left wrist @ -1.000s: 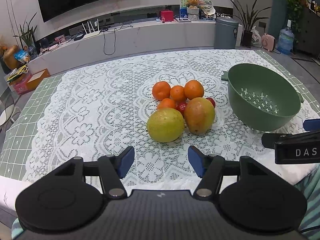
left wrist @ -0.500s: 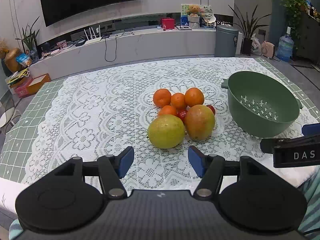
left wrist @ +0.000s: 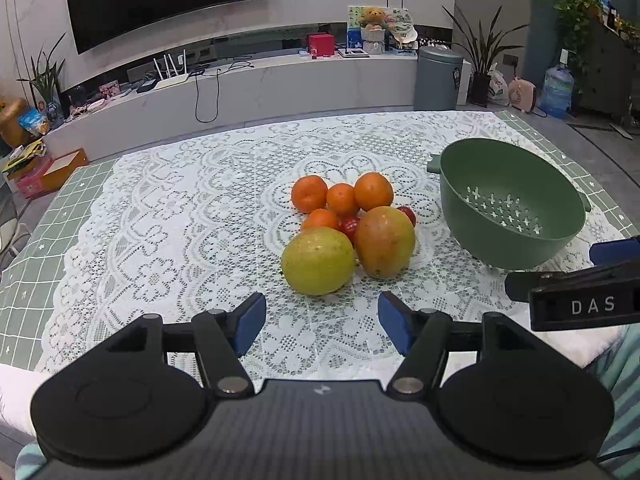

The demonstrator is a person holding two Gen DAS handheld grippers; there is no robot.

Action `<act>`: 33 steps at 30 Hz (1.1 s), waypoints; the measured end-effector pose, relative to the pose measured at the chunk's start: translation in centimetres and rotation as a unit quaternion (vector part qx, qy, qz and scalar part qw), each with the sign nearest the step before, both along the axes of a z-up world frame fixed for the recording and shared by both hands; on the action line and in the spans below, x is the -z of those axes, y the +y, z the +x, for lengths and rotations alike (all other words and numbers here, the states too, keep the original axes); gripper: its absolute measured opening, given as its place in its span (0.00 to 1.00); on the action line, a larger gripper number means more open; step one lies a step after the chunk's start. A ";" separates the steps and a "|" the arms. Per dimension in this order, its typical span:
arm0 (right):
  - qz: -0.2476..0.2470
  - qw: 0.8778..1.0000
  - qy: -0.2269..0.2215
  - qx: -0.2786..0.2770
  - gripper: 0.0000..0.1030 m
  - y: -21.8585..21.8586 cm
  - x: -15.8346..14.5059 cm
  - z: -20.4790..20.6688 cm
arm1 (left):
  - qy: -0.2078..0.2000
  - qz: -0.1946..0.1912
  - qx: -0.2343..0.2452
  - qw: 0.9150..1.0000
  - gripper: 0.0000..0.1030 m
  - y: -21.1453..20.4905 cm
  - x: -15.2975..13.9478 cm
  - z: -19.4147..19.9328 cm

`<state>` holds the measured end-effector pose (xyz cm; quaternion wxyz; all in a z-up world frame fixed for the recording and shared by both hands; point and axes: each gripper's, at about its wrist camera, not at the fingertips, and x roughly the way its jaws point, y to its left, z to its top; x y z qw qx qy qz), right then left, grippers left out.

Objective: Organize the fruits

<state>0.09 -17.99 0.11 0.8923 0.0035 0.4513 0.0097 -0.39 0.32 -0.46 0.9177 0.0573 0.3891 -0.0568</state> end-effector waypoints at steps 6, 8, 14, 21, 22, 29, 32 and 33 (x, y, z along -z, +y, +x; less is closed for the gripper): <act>0.000 1.000 0.000 0.000 0.96 0.0 0.0 0.0 | 0.003 0.000 0.002 1.000 0.73 0.1 0.0 0.0; 0.000 1.000 0.000 -0.001 0.96 0.0 0.0 0.0 | 0.003 0.000 0.002 1.000 0.73 0.1 0.0 0.0; -0.001 1.000 0.001 -0.001 0.96 0.0 0.0 0.0 | 0.005 -0.002 0.000 1.000 0.73 0.2 -0.1 0.0; -0.001 1.000 0.002 -0.002 0.96 0.0 0.2 0.1 | 0.006 -0.002 -0.001 1.000 0.73 0.2 -0.1 0.0; -0.001 1.000 0.002 -0.002 0.96 0.1 0.2 0.2 | 0.006 -0.003 -0.001 1.000 0.73 0.2 -0.1 0.0; 0.012 0.999 -0.036 -0.024 0.96 0.2 0.4 -0.2 | 0.012 -0.008 -0.001 1.000 0.73 0.6 0.3 0.5; 0.018 0.997 -0.057 -0.046 0.96 0.7 0.5 -0.3 | 0.009 -0.015 0.003 1.000 0.70 0.9 0.6 0.8; 0.019 0.996 -0.063 -0.053 0.93 1.0 0.6 -0.3 | 0.008 -0.018 0.006 1.000 0.67 1.0 0.7 0.9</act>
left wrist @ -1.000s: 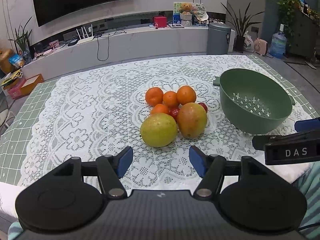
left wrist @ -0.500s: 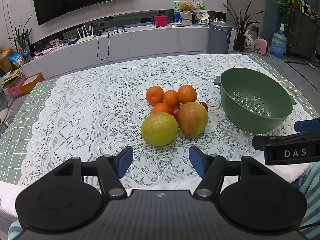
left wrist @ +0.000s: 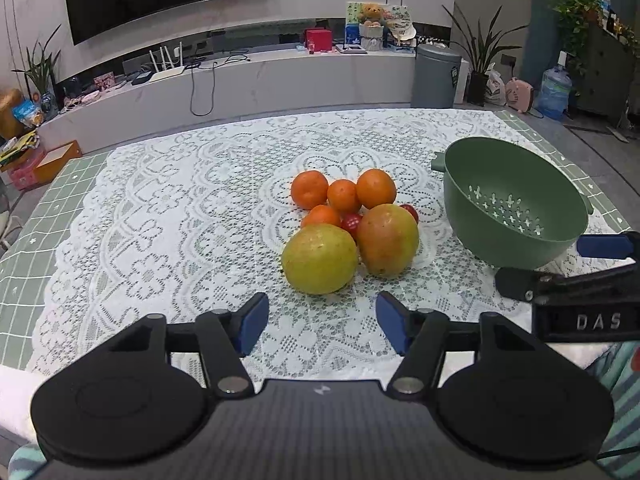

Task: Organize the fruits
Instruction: 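Grasp the yellow-green pear with the left tool while the right tool grasps the reddish-yellow pear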

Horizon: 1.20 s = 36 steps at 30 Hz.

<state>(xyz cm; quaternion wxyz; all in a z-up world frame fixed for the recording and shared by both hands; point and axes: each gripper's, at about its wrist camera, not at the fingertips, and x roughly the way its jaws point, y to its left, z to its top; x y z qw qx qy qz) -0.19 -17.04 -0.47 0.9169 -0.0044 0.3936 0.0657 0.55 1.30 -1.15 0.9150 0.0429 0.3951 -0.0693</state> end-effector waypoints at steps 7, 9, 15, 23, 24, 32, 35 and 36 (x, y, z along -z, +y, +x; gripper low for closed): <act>0.022 0.999 -0.021 -0.034 0.83 1.5 0.7 0.8 | 0.000 -0.027 0.006 1.000 0.62 0.7 0.8 1.4; 0.046 0.998 -0.016 -0.039 0.72 1.7 1.1 1.4 | 0.005 -0.041 0.008 0.999 0.61 0.9 1.2 1.8; 0.071 0.997 -0.002 -0.034 0.67 2.5 2.6 3.1 | 0.031 -0.075 -0.019 0.997 0.63 2.1 2.3 3.7; 0.145 0.989 0.040 0.000 0.66 2.1 4.7 6.0 | 0.035 -0.081 -0.011 0.996 0.70 3.5 3.4 5.9; 0.153 0.987 0.044 0.004 0.66 2.1 4.9 6.2 | 0.034 -0.075 -0.005 0.997 0.71 3.5 3.6 6.1; 0.197 0.977 0.072 0.030 0.67 1.9 6.1 8.4 | 0.012 0.016 0.074 0.997 0.78 2.1 4.6 6.7; 0.210 0.974 0.077 0.042 0.68 1.8 6.5 9.1 | -0.001 0.068 0.110 0.992 0.80 1.0 5.1 6.7; 0.216 0.972 0.079 0.044 0.68 1.9 6.6 9.3 | -0.005 0.084 0.122 0.989 0.81 0.6 5.3 6.7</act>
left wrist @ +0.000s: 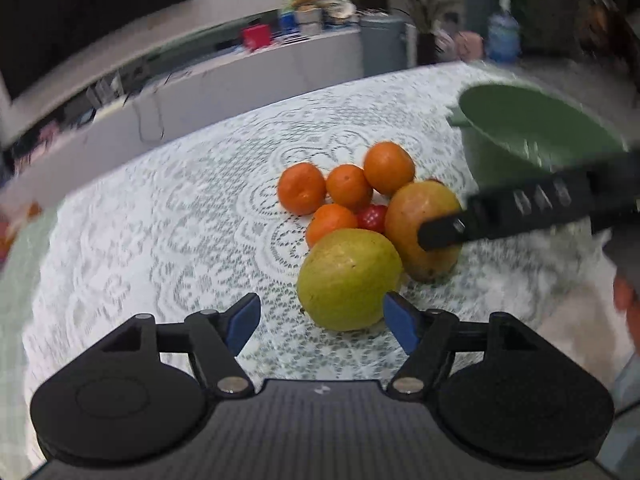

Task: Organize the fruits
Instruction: 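Grasp the yellow-green pear with the left tool while the right tool grasps the reddish-yellow pear, then carry both held pears over the green colander with both tools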

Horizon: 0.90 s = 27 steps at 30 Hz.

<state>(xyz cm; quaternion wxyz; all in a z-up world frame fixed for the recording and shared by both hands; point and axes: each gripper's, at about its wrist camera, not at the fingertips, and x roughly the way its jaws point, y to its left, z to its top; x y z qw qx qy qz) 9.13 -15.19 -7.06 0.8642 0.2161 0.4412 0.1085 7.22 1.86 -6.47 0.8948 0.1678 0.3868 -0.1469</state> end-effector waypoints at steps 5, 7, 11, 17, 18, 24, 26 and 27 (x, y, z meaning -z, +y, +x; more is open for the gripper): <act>0.012 1.000 0.017 0.010 0.69 0.3 0.8 1.2 | -0.021 0.063 0.054 0.996 0.82 -2.1 1.0 0.0; 0.019 0.999 0.021 0.016 0.69 0.4 1.1 1.7 | -0.027 0.088 0.069 0.993 0.84 -2.8 1.5 0.1; 0.032 0.999 0.028 0.022 0.69 0.5 1.5 2.4 | -0.026 0.094 0.079 0.992 0.85 -3.5 2.1 0.6; 0.037 0.999 0.027 0.019 0.68 0.6 1.9 3.2 | -0.017 0.110 0.092 0.990 0.85 -4.3 3.0 1.5; 0.037 0.999 0.029 0.018 0.66 0.6 1.9 3.2 | -0.015 0.112 0.092 0.989 0.84 -4.4 3.1 1.7; 0.034 0.999 0.028 0.015 0.61 0.7 1.9 3.5 | 0.000 0.107 0.084 0.991 0.78 -4.1 3.5 2.6; 0.031 0.999 0.025 0.013 0.61 0.5 2.0 3.0 | 0.003 0.103 0.084 0.991 0.76 -4.1 3.5 2.7; 0.031 0.999 0.024 0.013 0.61 0.5 1.9 3.0 | 0.004 0.103 0.084 0.991 0.75 -4.1 3.4 2.7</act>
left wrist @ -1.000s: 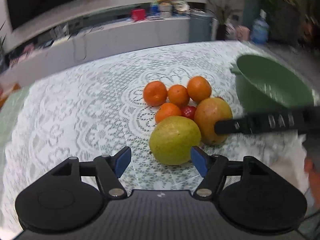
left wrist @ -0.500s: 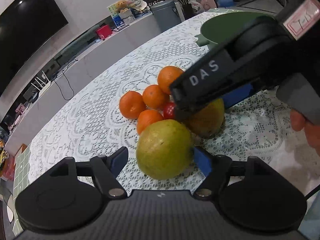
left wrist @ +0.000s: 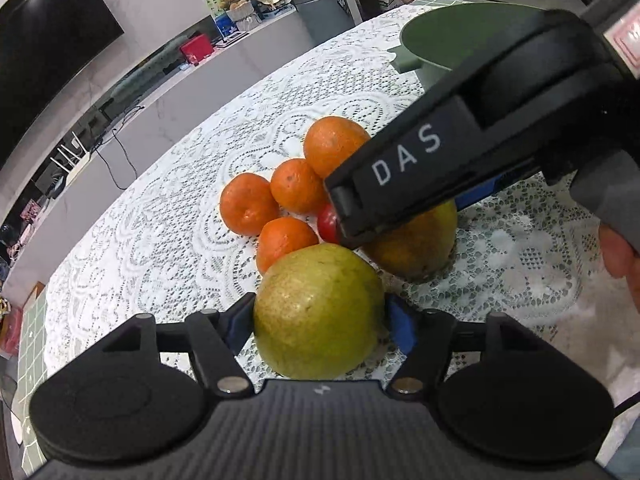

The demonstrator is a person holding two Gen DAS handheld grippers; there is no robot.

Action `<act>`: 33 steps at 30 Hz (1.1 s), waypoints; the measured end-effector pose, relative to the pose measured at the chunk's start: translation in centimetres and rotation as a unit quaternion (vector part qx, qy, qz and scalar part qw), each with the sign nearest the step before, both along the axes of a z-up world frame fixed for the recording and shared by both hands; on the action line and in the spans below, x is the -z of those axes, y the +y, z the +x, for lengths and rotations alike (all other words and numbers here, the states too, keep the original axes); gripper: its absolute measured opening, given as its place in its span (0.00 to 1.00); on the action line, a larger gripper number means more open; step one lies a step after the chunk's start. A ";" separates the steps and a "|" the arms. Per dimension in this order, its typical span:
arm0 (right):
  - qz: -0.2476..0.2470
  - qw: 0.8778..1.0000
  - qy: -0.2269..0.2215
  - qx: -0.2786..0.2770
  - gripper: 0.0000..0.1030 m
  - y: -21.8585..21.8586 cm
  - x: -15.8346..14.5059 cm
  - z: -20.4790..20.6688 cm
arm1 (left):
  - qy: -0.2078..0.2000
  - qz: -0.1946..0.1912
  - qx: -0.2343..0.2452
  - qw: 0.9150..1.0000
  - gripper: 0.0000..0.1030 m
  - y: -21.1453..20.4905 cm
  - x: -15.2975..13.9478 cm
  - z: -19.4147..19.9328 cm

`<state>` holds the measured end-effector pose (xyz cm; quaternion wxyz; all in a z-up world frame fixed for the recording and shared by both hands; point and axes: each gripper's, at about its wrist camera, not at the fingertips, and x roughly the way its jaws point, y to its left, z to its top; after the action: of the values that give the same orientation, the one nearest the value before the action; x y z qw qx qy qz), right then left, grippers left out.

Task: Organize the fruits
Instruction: 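Carry both held pears over the green colander with both tools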

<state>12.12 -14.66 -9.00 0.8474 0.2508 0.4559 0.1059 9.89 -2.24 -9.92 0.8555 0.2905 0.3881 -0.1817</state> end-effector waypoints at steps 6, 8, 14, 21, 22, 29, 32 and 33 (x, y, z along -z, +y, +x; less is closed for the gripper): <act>-0.001 1.000 -0.002 -0.005 0.61 0.0 -0.2 -0.2 | 0.007 -0.016 -0.021 1.000 0.75 0.5 -0.3 0.4; -0.002 1.000 -0.006 -0.009 0.61 -0.2 -0.5 -0.3 | 0.011 -0.024 -0.028 0.999 0.75 0.8 -0.6 0.3; -0.011 0.999 -0.025 -0.027 0.61 -0.1 -1.8 -0.9 | 0.021 -0.044 -0.054 0.997 0.75 1.6 -1.4 -0.8; -0.019 0.997 -0.052 -0.050 0.61 -0.6 -3.9 -2.7 | 0.038 -0.095 -0.101 0.990 0.75 3.2 -3.7 -2.4; -0.021 0.997 -0.059 -0.056 0.61 -0.7 -4.3 -3.1 | 0.039 -0.098 -0.105 0.989 0.75 3.3 -4.1 -2.5; -0.041 0.989 -0.114 -0.085 0.61 -2.3 -7.7 -5.8 | 0.045 -0.144 -0.126 0.981 0.75 3.6 -7.9 -3.3; -0.056 0.987 -0.124 -0.086 0.61 -4.0 -8.7 -6.5 | 0.048 -0.165 -0.122 0.977 0.75 2.9 -9.5 -3.2; -0.064 0.986 -0.125 -0.086 0.61 -4.6 -9.0 -6.8 | 0.050 -0.172 -0.118 0.977 0.75 2.5 -9.8 -3.0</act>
<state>5.29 -19.26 0.00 0.9000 0.1409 0.3716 0.1792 6.91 0.26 -0.09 0.8878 0.0817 0.4246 -0.1579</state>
